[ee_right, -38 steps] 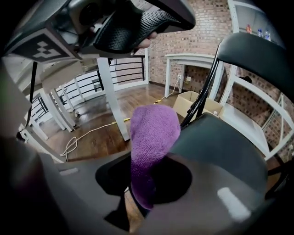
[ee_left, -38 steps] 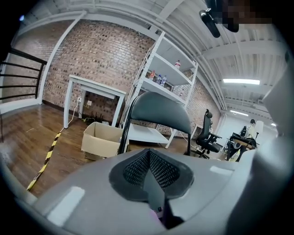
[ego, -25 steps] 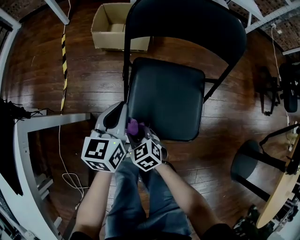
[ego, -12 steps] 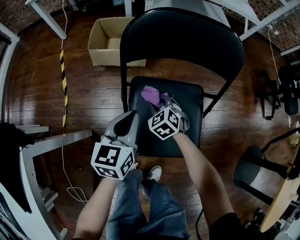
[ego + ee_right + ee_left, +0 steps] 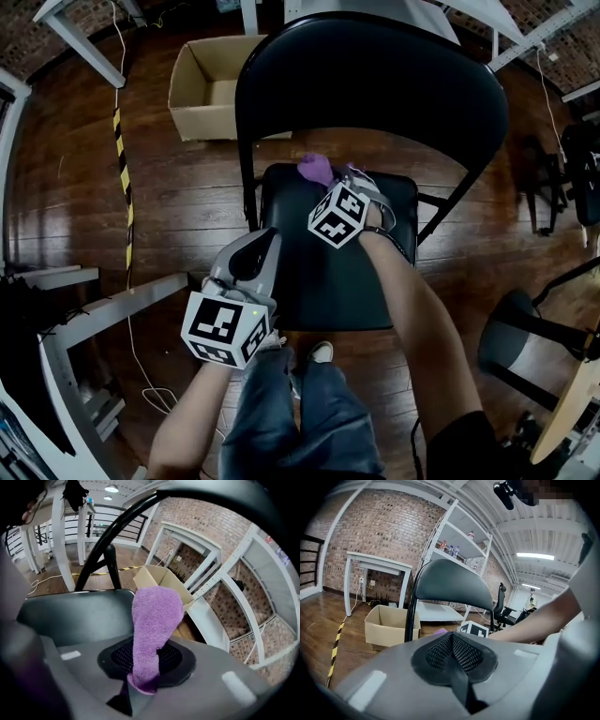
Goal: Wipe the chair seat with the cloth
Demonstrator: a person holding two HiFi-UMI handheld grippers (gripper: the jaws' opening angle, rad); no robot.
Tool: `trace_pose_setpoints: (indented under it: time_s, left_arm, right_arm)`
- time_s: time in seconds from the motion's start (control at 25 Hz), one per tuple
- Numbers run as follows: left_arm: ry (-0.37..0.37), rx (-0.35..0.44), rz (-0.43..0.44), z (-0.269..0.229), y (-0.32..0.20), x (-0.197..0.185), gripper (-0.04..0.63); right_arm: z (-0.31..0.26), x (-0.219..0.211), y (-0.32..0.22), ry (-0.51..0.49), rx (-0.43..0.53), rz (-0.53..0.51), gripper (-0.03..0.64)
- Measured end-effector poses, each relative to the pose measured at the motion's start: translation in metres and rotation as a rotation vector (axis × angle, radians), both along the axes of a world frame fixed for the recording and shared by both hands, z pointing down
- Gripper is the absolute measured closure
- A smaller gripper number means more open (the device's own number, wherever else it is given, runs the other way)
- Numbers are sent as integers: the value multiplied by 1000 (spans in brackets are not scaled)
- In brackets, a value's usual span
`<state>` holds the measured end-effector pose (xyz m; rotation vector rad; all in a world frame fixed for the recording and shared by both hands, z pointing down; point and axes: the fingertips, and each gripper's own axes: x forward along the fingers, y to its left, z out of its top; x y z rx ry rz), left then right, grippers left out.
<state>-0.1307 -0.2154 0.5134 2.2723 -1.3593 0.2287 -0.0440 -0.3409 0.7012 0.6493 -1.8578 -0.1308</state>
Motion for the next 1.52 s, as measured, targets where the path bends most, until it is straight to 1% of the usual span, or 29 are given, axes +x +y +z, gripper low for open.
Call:
trace_pose_setpoints:
  time_s: [0.12,0.24,0.36,0.56,0.64,0.8,0.92,1.08,1.4,1.52]
  left_arm:
    - [-4,-5,1,6,-2,-4,591]
    - [-6,-10,-6,7,-3,-7,591]
    - [2,-17,-6,3,3,-2,591]
    - [5,-18,-11,-2,16,7,591]
    - [3,-26,-17,-2,25,10,591]
    - [1,-41,-21,-5,45,20,591]
    - [6,-49,-28,-7,59,26,591]
    - [18,-52,-42,-10,71,33,591]
    - [31,-61,-62,-13,79,48,591]
    - [37,-59,-67,-17,81,55,591]
  right_arm:
    - [7,1,-3,39,0,-26,534]
    - [3,0,2,32,-2,-25,534]
    - [0,1,22,18,-20,-26,534]
    - [-2,-4,74,-24,-65,-30,534]
    - [-4,-7,99,-38,-85,-49,534]
    - [-5,-4,153,-80,-132,-43,534]
    - [-6,-4,189,-104,-152,-57,534]
    - [-10,-5,225,-153,-181,-44,534]
    - [-12,-2,299,-201,-269,-31,534]
    - [-12,-3,324,-213,-304,-41,534]
